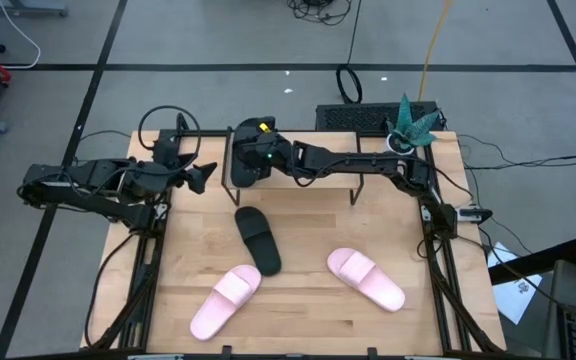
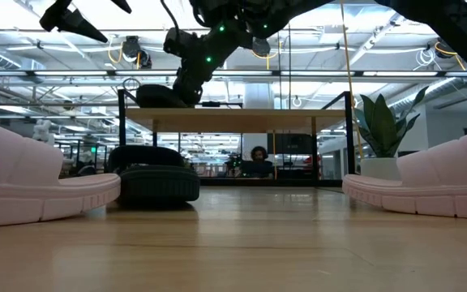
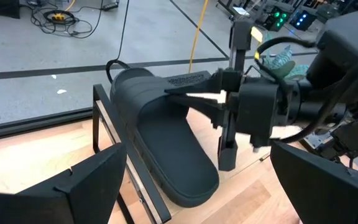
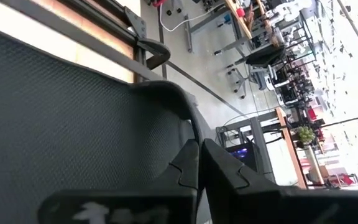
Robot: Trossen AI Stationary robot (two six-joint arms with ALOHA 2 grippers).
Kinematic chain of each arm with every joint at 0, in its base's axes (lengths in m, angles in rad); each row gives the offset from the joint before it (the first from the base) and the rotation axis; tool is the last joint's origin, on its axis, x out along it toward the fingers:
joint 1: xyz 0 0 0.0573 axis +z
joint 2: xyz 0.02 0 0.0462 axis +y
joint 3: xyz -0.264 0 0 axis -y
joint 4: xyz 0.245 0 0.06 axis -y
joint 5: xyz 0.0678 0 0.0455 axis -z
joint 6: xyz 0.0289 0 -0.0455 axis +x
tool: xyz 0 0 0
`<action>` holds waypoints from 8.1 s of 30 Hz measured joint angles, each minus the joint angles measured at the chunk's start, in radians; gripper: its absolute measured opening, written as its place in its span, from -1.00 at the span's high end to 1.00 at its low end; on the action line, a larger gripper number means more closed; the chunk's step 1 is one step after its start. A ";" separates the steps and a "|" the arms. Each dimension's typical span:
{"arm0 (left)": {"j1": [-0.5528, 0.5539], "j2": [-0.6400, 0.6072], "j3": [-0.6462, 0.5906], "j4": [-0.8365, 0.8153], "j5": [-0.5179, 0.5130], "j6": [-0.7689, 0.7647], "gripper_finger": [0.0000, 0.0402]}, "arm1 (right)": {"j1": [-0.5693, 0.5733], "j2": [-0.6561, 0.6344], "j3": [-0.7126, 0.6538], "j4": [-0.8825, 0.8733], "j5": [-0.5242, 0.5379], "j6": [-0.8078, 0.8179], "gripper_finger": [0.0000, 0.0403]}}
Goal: Pick and place slides into the shelf
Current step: Put the right black slipper on the shelf, then put the black slipper on the shelf
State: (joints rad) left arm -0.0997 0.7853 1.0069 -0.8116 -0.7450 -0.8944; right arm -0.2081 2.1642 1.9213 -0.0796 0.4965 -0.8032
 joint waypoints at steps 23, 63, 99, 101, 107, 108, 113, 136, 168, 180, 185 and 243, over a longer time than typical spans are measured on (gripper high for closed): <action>0.000 0.000 0.000 0.001 -0.007 0.000 -0.97 | 0.008 0.017 0.000 0.051 -0.004 0.032 1.00; 0.000 0.000 0.000 0.000 -0.015 0.021 -0.97 | 0.027 0.017 0.000 0.038 -0.057 0.085 0.63; -0.291 0.157 0.000 0.032 0.248 0.016 -0.97 | 0.287 -0.235 0.001 0.033 0.703 -0.232 0.38; -0.361 0.205 0.000 0.058 0.248 -0.013 -0.97 | 0.304 -0.263 0.001 0.015 0.746 -0.231 0.38; -0.508 0.356 0.000 0.136 0.201 -0.087 -0.97 | 0.341 -0.334 0.001 -0.082 0.789 -0.136 0.38; -0.519 0.382 0.000 0.133 0.185 -0.097 -0.97 | 0.345 -0.342 0.001 -0.098 0.790 -0.110 0.38; -0.530 0.514 0.000 0.133 0.151 -0.134 -0.97 | 0.361 -0.382 0.001 -0.174 0.788 -0.001 0.38; -0.467 0.632 0.000 0.152 0.125 -0.359 -0.97 | 0.359 -0.466 0.000 -0.472 0.601 0.140 0.38; -0.391 0.940 0.176 -0.126 0.066 -0.271 -0.96 | 0.354 -0.709 -0.002 -0.579 0.396 0.500 0.38; -0.362 0.946 0.179 -0.122 0.121 -0.160 -0.96 | 0.361 -0.711 -0.151 -0.464 0.365 0.546 0.38; -0.341 0.957 0.179 -0.125 0.138 -0.161 -0.96 | 0.362 -0.711 -0.217 -0.360 0.365 0.505 0.38; -0.252 1.052 0.220 -0.183 0.197 -0.169 -0.96 | 0.361 -0.711 -0.229 -0.307 0.362 0.477 0.38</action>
State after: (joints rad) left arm -0.3513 1.8378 1.2266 -0.9947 -0.5479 -1.0636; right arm 0.1524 1.4532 1.6928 -0.3866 0.8589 -0.3264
